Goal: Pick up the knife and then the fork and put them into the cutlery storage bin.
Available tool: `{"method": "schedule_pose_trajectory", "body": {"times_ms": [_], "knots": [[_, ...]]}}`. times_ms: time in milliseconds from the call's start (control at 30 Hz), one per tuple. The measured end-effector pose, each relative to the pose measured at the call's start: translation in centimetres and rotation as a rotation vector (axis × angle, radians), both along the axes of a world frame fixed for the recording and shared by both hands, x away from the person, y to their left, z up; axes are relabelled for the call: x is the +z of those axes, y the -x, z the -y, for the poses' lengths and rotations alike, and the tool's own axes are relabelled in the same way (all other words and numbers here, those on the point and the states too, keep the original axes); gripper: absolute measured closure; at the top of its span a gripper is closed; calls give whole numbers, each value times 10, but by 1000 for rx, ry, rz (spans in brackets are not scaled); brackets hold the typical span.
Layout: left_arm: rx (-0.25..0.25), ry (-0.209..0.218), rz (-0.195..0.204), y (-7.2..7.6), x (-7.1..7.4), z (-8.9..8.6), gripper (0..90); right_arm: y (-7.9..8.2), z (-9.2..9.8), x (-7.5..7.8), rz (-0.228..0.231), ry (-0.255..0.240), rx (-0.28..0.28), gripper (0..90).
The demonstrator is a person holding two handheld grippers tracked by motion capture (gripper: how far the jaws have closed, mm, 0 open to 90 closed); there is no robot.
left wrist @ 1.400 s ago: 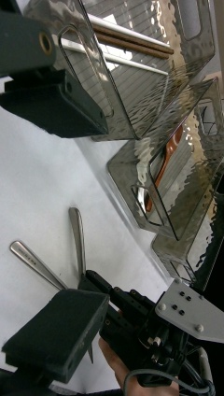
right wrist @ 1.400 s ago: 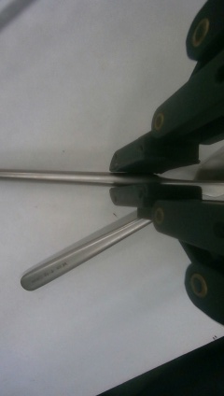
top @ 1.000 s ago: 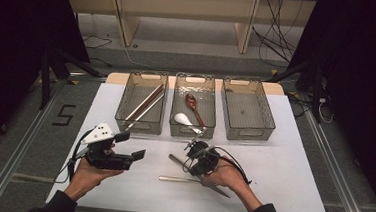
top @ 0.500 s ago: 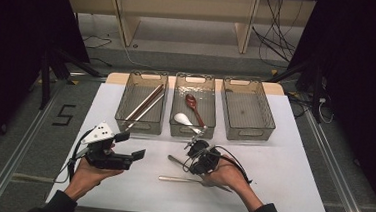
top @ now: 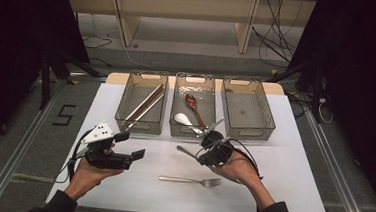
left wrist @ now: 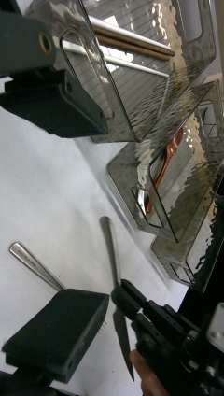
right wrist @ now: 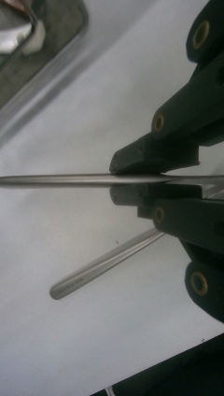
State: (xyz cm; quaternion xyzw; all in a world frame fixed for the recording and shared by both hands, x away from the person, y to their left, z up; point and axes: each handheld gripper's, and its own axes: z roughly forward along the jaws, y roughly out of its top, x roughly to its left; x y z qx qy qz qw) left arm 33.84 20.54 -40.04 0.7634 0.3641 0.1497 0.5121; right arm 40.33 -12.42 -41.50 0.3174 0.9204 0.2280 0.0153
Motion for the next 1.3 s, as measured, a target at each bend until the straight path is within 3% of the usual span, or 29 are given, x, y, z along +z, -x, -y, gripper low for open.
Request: {"method": "schedule_pose_trajectory", "body": {"times_ms": [333, 700, 1033, 1300], "knots": [[4, 1, -3, -1, -1, 0, 151, -12, 34, 37, 58, -53, -68, 839], [5, 2, -4, -2, -1, -1, 151, -57, 80, 72, 120, -80, -231, 838], [4, 4, -5, -2, -1, -1, 151, -102, 102, 74, 109, -60, -373, 838], [6, 11, -6, -3, -2, -3, 151, -127, 101, 68, 89, -26, -417, 838]]}}
